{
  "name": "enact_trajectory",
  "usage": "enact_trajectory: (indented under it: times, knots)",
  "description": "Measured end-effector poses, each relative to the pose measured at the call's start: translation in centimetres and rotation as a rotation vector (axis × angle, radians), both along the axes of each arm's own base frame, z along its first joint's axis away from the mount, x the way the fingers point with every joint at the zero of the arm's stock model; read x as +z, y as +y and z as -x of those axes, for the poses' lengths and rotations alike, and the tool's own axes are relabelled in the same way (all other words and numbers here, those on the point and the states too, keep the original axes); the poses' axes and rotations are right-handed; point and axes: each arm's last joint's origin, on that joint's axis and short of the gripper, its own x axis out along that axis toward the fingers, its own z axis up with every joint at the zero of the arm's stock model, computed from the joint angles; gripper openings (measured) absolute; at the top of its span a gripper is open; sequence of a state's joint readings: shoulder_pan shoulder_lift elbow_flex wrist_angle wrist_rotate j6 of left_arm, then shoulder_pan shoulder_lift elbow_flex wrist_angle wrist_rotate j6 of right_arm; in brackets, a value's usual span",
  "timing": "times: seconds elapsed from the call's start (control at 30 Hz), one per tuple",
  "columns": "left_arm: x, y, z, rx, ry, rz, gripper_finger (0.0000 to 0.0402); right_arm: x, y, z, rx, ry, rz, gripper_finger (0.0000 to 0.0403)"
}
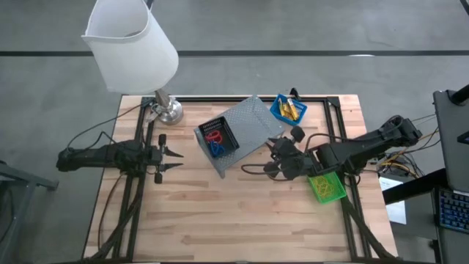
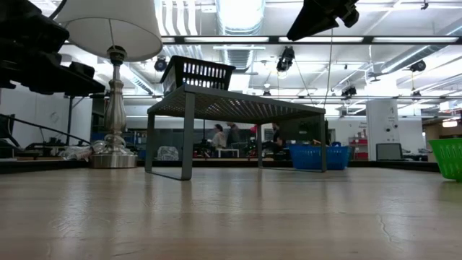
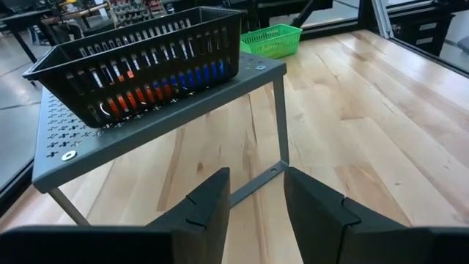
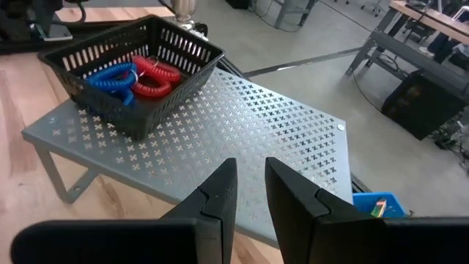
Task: Pick & Place Office Desk Supplies
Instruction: Put the blue basket filled with crayon boxes on the shelf
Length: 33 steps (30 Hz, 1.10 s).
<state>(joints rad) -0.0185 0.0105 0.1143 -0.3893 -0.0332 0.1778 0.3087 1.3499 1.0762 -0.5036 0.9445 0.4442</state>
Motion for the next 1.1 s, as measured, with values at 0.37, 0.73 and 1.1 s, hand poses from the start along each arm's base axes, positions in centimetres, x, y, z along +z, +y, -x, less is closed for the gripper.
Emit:
enact_trajectory:
  times: [0.37,0.73,1.1]
  knots:
    - [0.0,0.0,0.0,0.001,0.0,0.002,0.0133,0.2,-0.3,1.0,0.075,0.211,0.125,0.0068]
    - [0.0,0.0,0.0,0.001,0.001,0.001,0.0133,7.4,-3.3,4.3,-0.364,-0.04,-0.237,0.0068]
    - [0.0,0.0,0.0,0.0,0.001,-0.001,0.0133,9.6,-11.2,7.3,-0.832,-0.044,-0.649,0.0068]
